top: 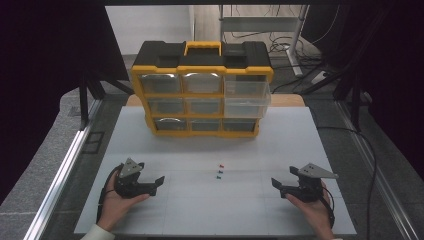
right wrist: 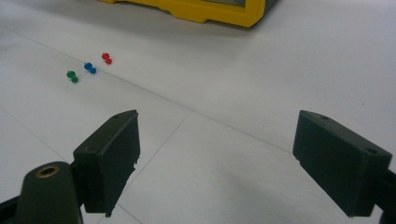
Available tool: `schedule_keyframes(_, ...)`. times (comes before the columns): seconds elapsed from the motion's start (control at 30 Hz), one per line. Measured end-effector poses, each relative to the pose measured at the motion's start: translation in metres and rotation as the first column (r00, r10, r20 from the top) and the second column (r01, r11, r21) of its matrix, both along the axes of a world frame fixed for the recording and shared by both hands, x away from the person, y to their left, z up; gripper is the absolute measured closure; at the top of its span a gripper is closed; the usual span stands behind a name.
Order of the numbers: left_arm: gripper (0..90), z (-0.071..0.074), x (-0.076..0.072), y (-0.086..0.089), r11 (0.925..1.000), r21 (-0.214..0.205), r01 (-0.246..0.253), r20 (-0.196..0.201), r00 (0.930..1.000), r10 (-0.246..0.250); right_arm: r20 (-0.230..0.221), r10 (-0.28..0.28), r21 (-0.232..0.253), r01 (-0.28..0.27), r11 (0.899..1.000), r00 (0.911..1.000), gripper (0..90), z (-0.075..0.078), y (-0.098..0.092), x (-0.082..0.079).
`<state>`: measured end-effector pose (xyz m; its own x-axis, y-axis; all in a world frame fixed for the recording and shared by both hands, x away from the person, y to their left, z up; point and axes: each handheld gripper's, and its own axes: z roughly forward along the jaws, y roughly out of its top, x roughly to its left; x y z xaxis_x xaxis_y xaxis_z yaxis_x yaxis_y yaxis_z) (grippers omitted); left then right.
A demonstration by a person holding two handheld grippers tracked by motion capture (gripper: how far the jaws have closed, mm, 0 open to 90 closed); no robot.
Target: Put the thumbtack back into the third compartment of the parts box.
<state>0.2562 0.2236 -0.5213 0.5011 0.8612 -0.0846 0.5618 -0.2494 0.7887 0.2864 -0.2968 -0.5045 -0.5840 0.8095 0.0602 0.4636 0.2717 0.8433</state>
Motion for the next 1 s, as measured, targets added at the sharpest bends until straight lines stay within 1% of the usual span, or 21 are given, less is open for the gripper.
schedule_keyframes(0.13,8.2,-0.001,-0.001,-0.001,0.9999,0.005,0.009,-0.008,0.9999,-0.009,-0.002,-0.008,-0.007,0.008,1.0,1.0,15.3,-0.001,0.0,0.003)
schedule_keyframes(0.17,8.1,-0.001,-0.002,-0.001,1.0,0.004,0.008,-0.006,0.9999,-0.008,-0.003,-0.007,0.0,0.007,1.0,1.0,15.5,-0.001,0.001,0.004)
schedule_keyframes(0.23,8.2,0.0,-0.002,-0.001,1.0,-0.004,0.004,-0.001,1.0,-0.004,0.0,-0.009,-0.002,0.009,1.0,1.0,15.7,-0.001,0.002,0.006)
schedule_keyframes(0.33,8.3,0.0,-0.002,0.001,1.0,0.001,-0.001,-0.001,1.0,0.001,-0.005,-0.006,0.004,0.006,1.0,1.0,15.9,-0.001,0.002,0.008)
schedule_keyframes(0.47,8.2,-0.001,-0.004,0.002,1.0,0.0,-0.009,0.001,1.0,0.009,0.001,-0.002,0.009,0.002,1.0,1.0,16.2,0.0,0.003,0.011)
schedule_keyframes(0.6,8.0,-0.001,-0.003,0.001,1.0,0.003,-0.009,0.002,1.0,0.009,0.005,-0.003,-0.006,0.003,1.0,1.0,16.2,0.0,0.005,0.011)
schedule_keyframes(0.67,8.0,0.0,-0.003,0.001,1.0,0.006,-0.005,0.007,1.0,0.005,0.003,-0.006,0.004,0.006,1.0,1.0,16.3,0.001,0.004,0.011)
schedule_keyframes(0.7,8.1,0.0,-0.003,0.001,1.0,0.006,-0.005,0.01,0.9999,0.005,0.007,-0.01,-0.004,0.01,1.0,0.9999,16.4,0.002,0.005,0.011)
schedule_keyframes(0.77,8.1,0.0,-0.004,0.001,0.9999,0.012,-0.001,0.019,0.9998,0.001,0.008,-0.005,0.0,0.005,1.0,1.0,16.5,0.003,0.006,0.012)
schedule_keyframes(0.8,8.1,0.0,-0.004,0.001,0.9999,0.015,-0.003,0.02,0.9998,0.003,0.012,-0.002,-0.005,0.002,1.0,0.9999,16.5,0.004,0.007,0.012)
schedule_keyframes(0.9,8.1,0.001,-0.005,0.001,1.0,0.007,0.0,0.023,0.9997,0.0,0.016,0.006,-0.02,-0.006,1.0,0.9999,16.7,0.004,0.01,0.01)
schedule_keyframes(1.0,8.2,0.0,-0.004,0.001,0.9999,0.008,0.006,0.02,0.9998,-0.007,0.015,0.015,-0.009,-0.015,1.0,0.9998,16.8,0.007,0.012,0.007)
